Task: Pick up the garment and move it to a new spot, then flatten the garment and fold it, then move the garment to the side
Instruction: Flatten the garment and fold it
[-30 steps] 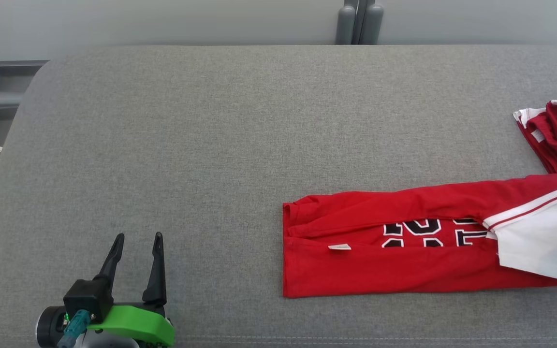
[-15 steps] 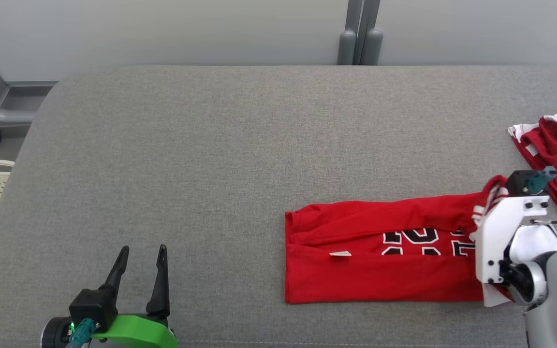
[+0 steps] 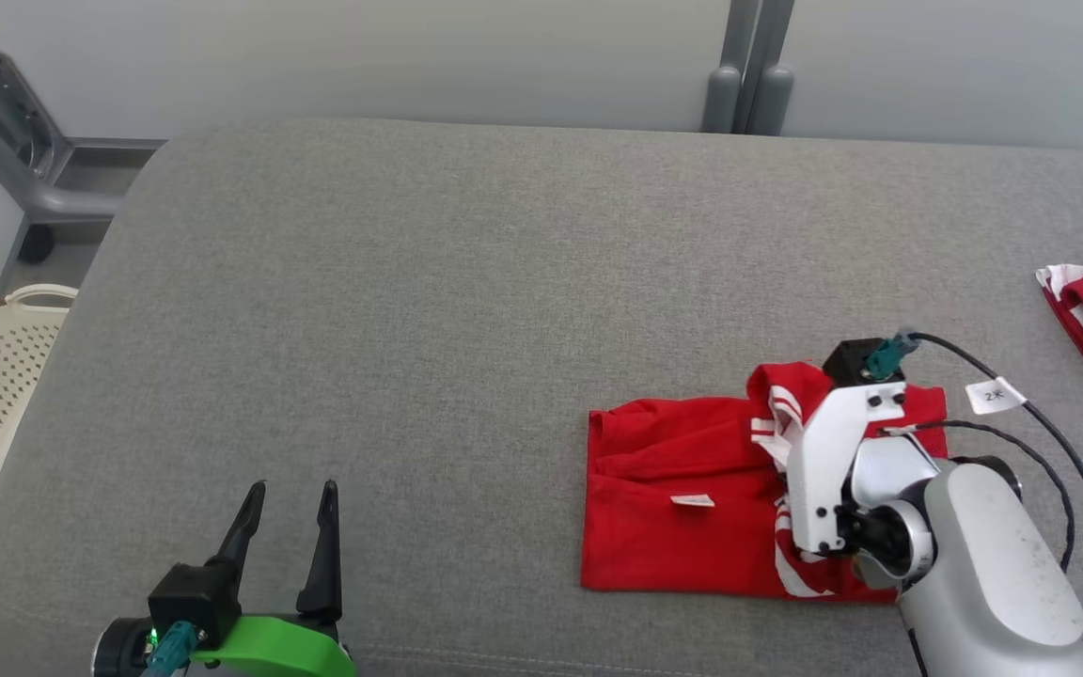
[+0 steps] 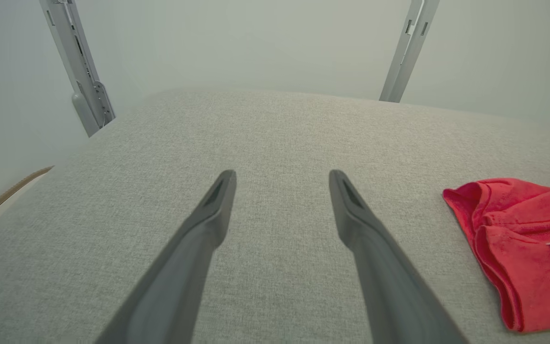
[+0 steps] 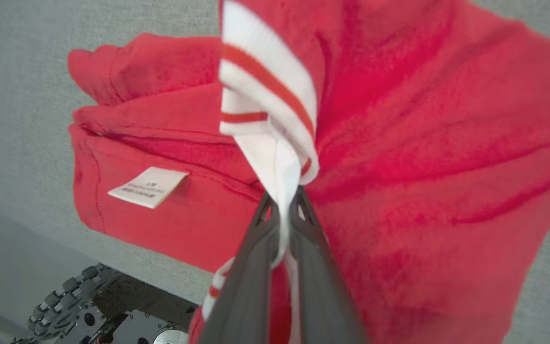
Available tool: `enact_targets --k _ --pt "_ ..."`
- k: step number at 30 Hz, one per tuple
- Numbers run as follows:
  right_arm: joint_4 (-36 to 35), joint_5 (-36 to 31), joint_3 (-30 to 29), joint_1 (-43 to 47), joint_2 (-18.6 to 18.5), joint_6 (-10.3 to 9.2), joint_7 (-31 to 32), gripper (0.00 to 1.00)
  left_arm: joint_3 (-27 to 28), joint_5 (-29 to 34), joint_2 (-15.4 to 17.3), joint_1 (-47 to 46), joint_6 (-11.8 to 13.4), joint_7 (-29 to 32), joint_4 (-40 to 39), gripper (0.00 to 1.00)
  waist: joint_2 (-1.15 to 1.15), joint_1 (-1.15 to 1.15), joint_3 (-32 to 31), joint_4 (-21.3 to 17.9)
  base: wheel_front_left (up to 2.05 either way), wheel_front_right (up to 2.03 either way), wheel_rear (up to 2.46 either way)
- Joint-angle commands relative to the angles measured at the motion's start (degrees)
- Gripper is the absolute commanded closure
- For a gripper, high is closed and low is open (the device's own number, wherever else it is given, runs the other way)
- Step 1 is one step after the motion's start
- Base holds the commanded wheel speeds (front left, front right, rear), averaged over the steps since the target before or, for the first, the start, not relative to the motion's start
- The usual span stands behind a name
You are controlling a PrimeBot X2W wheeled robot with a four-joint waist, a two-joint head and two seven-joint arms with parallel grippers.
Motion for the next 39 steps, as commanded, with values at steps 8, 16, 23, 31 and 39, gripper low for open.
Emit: enact_targets --k 8,16,23,31,39 --pt "7.4 8.1 7.1 -4.3 0.0 -0.04 -4.4 1.00 0.0 -0.3 0.0 -0.7 -0.1 0.0 0.3 0.00 0.00 0.00 0.9 2.5 0.00 0.00 0.00" --pt "13.6 12.1 10.8 -7.6 0.0 -0.04 -7.6 1.00 -0.1 -0.3 0.0 -1.1 -0.1 0.0 0.0 0.00 0.00 0.00 1.5 3.9 0.00 0.00 0.00" --pt "16.9 15.9 15.2 -9.7 0.0 -0.03 -10.6 1.00 -0.1 -0.5 0.0 -1.4 -0.1 0.0 0.1 0.00 0.00 0.00 2.0 4.3 0.00 0.00 0.00" --pt "19.7 18.5 18.1 -11.3 0.0 -0.03 -13.6 0.00 -0.4 -0.8 0.0 -1.9 0.2 0.0 0.1 0.00 0.00 0.00 2.0 4.5 0.00 0.00 0.00" --pt "19.1 24.1 18.3 -13.5 -0.1 -0.04 -18.8 0.00 0.1 -0.9 0.0 -0.9 0.6 0.0 0.1 0.00 0.00 0.00 1.0 3.4 0.00 0.00 0.00"
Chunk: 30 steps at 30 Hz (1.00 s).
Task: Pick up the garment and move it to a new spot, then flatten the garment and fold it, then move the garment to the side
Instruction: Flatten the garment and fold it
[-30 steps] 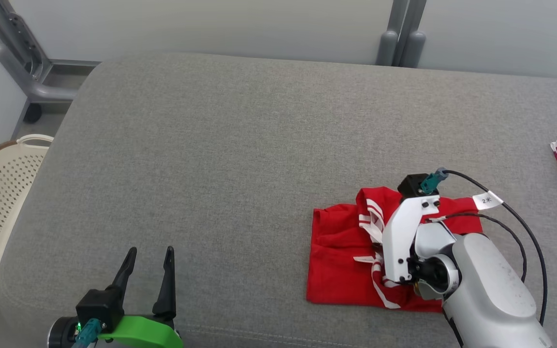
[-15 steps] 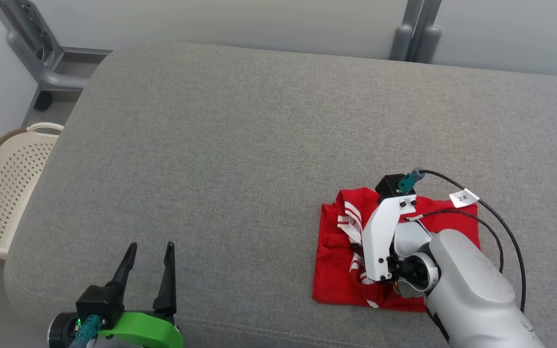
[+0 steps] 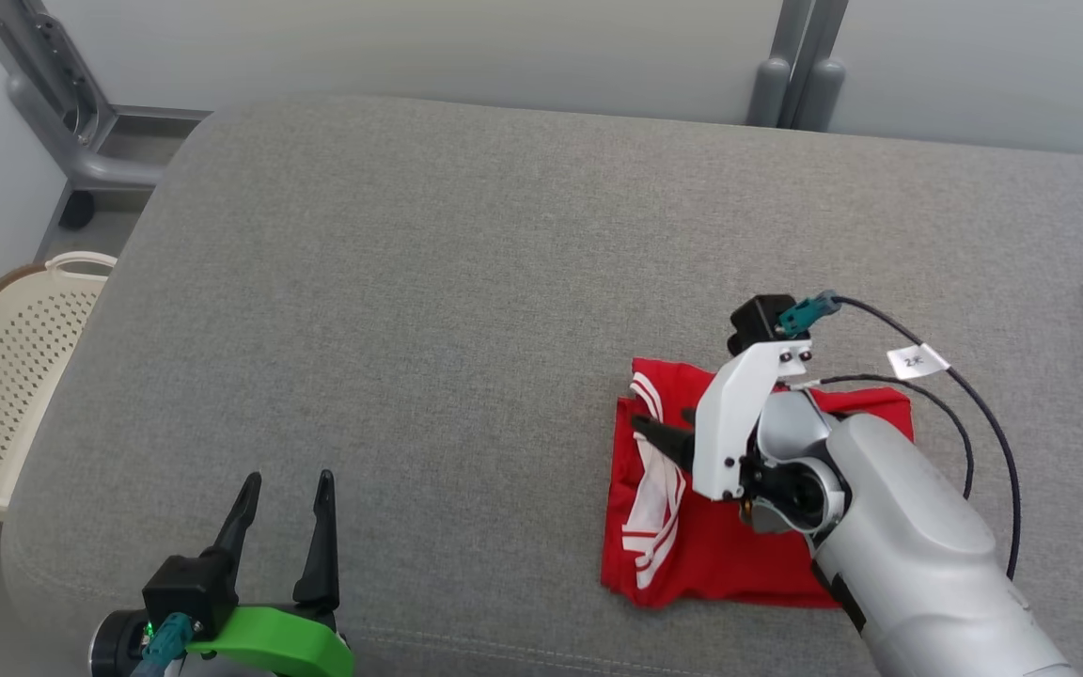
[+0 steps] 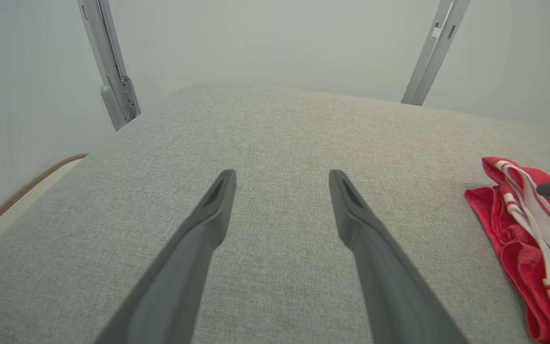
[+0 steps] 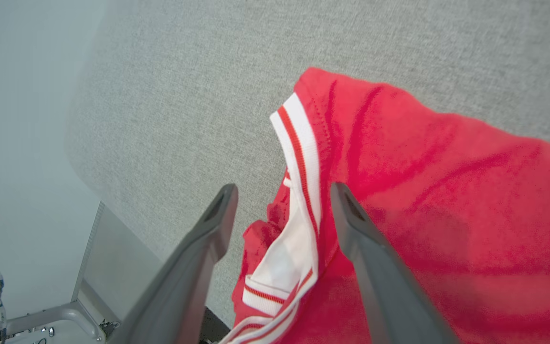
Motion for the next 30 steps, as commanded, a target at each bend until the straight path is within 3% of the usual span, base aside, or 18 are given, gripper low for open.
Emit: enact_targets --k 1,8,13,19,20,21,22,25,30 --pt "-0.3 0.1 -0.7 -0.9 -0.3 -0.02 -1.0 0.00 0.2 -0.1 0.0 0.2 0.3 0.0 -0.1 0.00 0.00 0.00 -0.4 -0.5 0.00 0.00 0.00" --pt "-1.0 -8.8 -10.2 0.6 -0.3 -0.02 -4.6 0.00 0.5 0.2 0.0 1.6 0.5 0.0 -0.7 0.00 0.00 0.00 -2.1 -2.3 0.00 0.00 0.00" --pt "-7.4 -17.7 -17.0 5.6 -0.2 -0.02 -5.4 0.00 0.7 0.2 0.0 2.5 0.4 0.0 -1.0 0.00 0.00 0.00 -3.1 -3.2 0.00 0.00 0.00" --pt "-16.2 -21.6 -17.4 14.3 -0.2 -0.02 -7.8 0.00 0.3 0.2 0.0 2.7 0.4 0.0 -1.3 0.00 0.00 0.00 -3.5 -3.6 0.00 0.00 0.00" --pt "-18.1 -20.8 -15.8 16.8 -0.2 -0.02 -9.2 0.57 0.2 0.1 0.0 2.8 0.4 0.0 -1.4 0.00 0.00 0.00 -3.5 -3.6 0.00 0.00 0.00" --pt "-18.1 -20.8 -15.8 16.8 -0.2 -0.02 -9.2 0.57 0.2 0.1 0.0 2.8 0.4 0.0 -1.4 0.00 0.00 0.00 -3.5 -3.6 0.00 0.00 0.00" --pt "-19.0 -20.9 -14.8 17.7 -0.2 -0.02 -10.4 1.00 0.2 0.0 0.0 2.8 0.4 0.0 -1.4 0.00 0.00 0.00 -3.5 -3.6 0.00 0.00 0.00" --pt "-19.9 -21.7 -10.2 20.5 -0.2 -0.02 -15.5 1.00 -0.2 -0.1 0.0 2.3 0.3 0.0 -1.5 0.00 0.00 0.00 -2.9 -3.2 0.00 0.00 0.00" --pt "-17.7 -22.9 -7.4 20.8 -0.2 -0.02 -19.0 1.00 -0.2 0.2 0.0 1.7 0.2 0.0 -1.4 0.00 0.00 0.00 -2.0 -2.3 0.00 0.00 0.00"
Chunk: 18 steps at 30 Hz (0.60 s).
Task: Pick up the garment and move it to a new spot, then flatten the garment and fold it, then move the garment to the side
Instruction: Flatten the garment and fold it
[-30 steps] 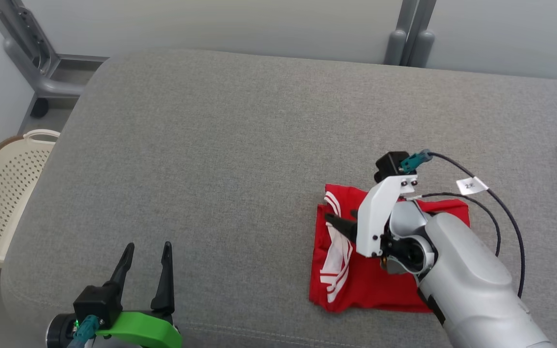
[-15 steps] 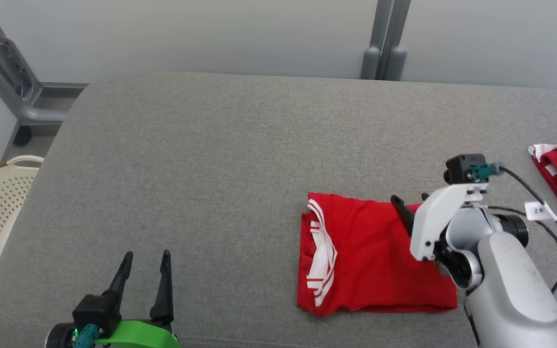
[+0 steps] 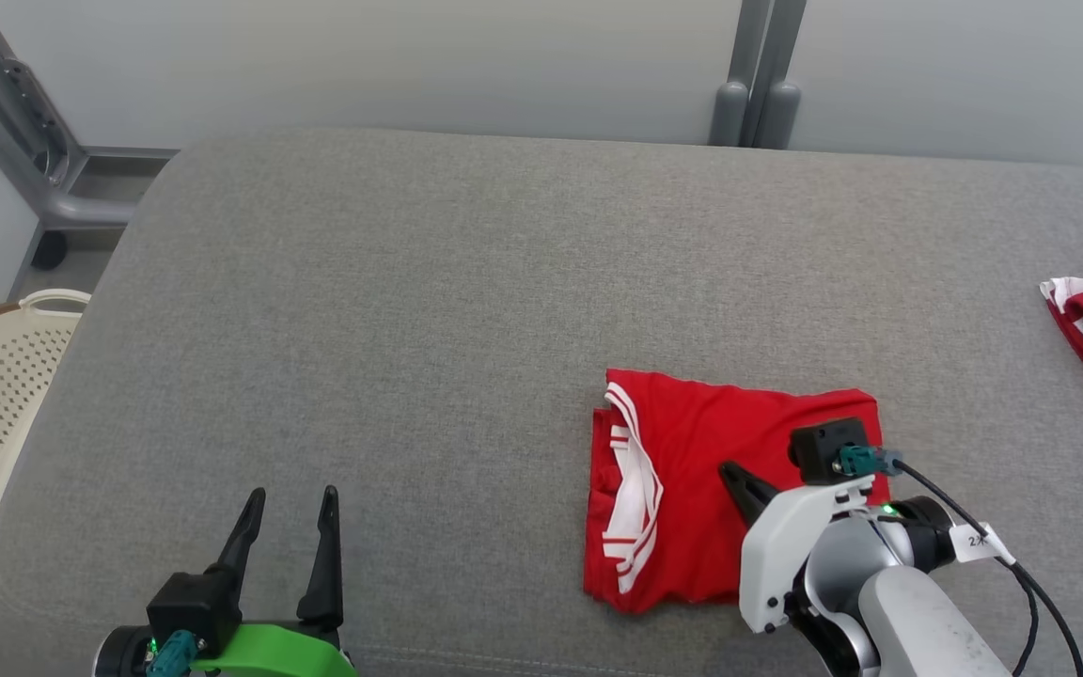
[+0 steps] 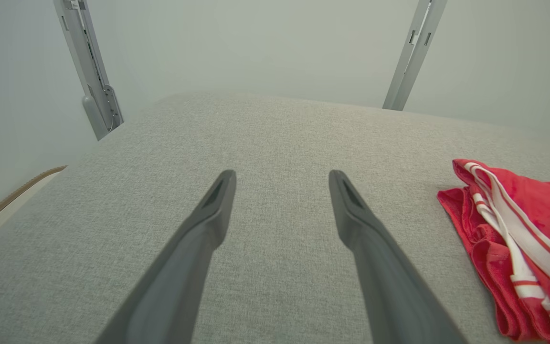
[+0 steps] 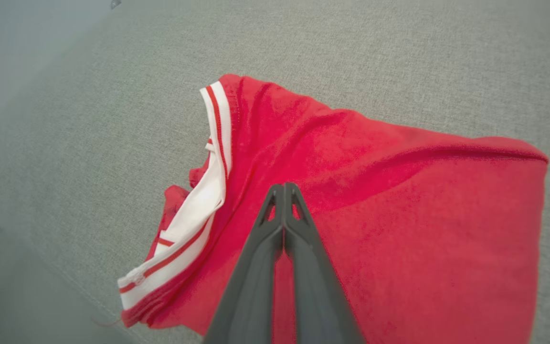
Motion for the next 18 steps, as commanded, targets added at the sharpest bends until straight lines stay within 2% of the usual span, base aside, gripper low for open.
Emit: enact_targets --k 1,8,18 --pt "0.3 -0.5 0.1 0.1 -0.2 -0.02 -0.5 1.00 0.0 0.2 0.1 -0.5 0.0 0.0 0.0 0.00 0.00 0.00 0.5 0.6 0.00 0.00 0.00" --pt "6.5 0.1 0.5 -3.2 -0.1 -0.02 -2.4 1.00 -0.5 -0.4 0.0 -1.4 -0.2 0.0 0.1 0.00 0.00 0.00 2.2 3.0 0.00 0.00 0.00" --pt "13.2 2.9 6.6 -8.7 -0.2 -0.02 -2.0 1.00 -1.2 -1.8 0.1 -2.3 0.4 0.0 0.4 0.00 0.00 0.00 4.7 6.1 0.00 0.00 0.00"
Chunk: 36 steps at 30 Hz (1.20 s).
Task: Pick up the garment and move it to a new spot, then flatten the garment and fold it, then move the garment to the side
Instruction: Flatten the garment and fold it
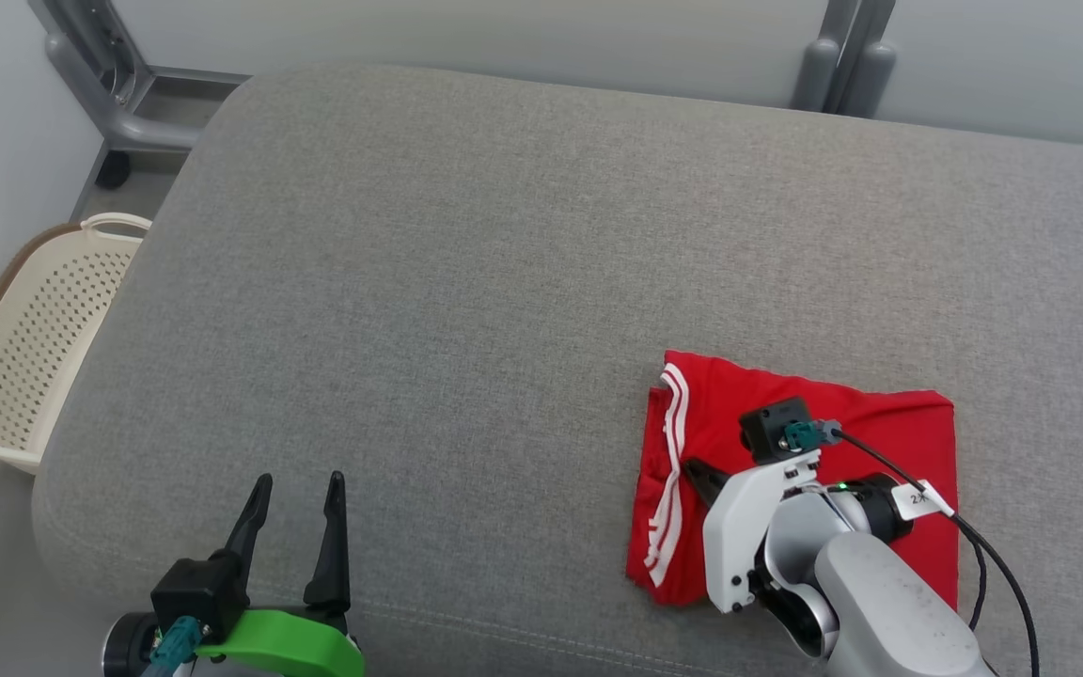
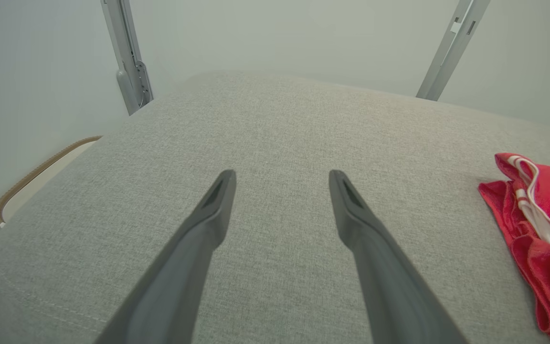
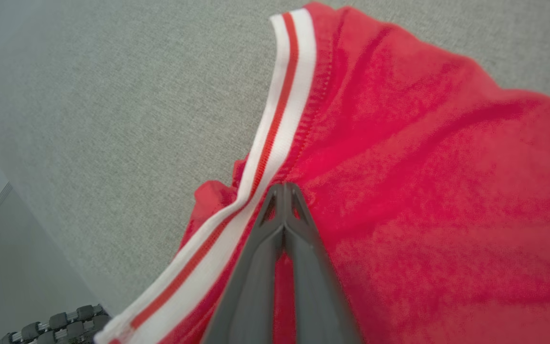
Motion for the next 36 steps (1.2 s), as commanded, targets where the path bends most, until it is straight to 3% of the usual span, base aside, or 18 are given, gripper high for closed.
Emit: enact_targets --k 1,15,16,17,18,27,36 --pt "0.9 0.9 0.9 -1.1 -0.2 -0.02 -0.2 1.00 -0.1 -0.4 0.1 -1.0 0.3 0.0 0.0 0.00 0.00 0.00 0.9 0.9 0.00 0.00 0.00" --pt "4.7 6.2 6.1 -8.9 -0.2 -0.02 -2.5 1.00 -0.3 -0.7 0.1 -1.7 0.6 0.0 0.3 0.00 0.00 0.00 0.7 1.3 0.00 0.00 0.00" --pt "4.6 6.3 5.7 -9.3 -0.2 -0.02 -2.1 0.68 -0.1 -0.7 0.1 -1.5 0.7 0.0 0.3 0.00 0.00 0.00 0.4 1.1 0.00 0.00 0.00" --pt "4.4 6.1 5.1 -9.6 -0.2 -0.02 -1.8 0.11 0.1 -0.6 0.1 -1.3 0.7 0.0 0.2 0.00 0.00 0.00 0.2 0.9 0.00 0.00 0.00" --pt "4.3 6.1 4.2 -9.8 -0.2 -0.02 -1.2 0.00 0.3 -0.4 0.1 -1.0 0.8 0.0 0.1 0.00 0.00 0.00 -0.1 0.6 0.00 0.00 0.00" --pt "-1.7 0.3 -7.3 -6.5 -0.1 -0.02 7.4 0.00 0.8 0.2 0.1 0.4 0.9 0.0 -0.7 0.00 0.00 0.00 -1.6 -2.7 0.00 0.00 0.00" --pt "-18.3 -7.5 -21.0 4.2 -0.1 -0.02 19.2 0.00 1.4 0.6 0.1 0.3 0.7 0.0 -1.2 0.00 0.00 0.00 -1.4 -6.2 0.00 0.00 0.00"
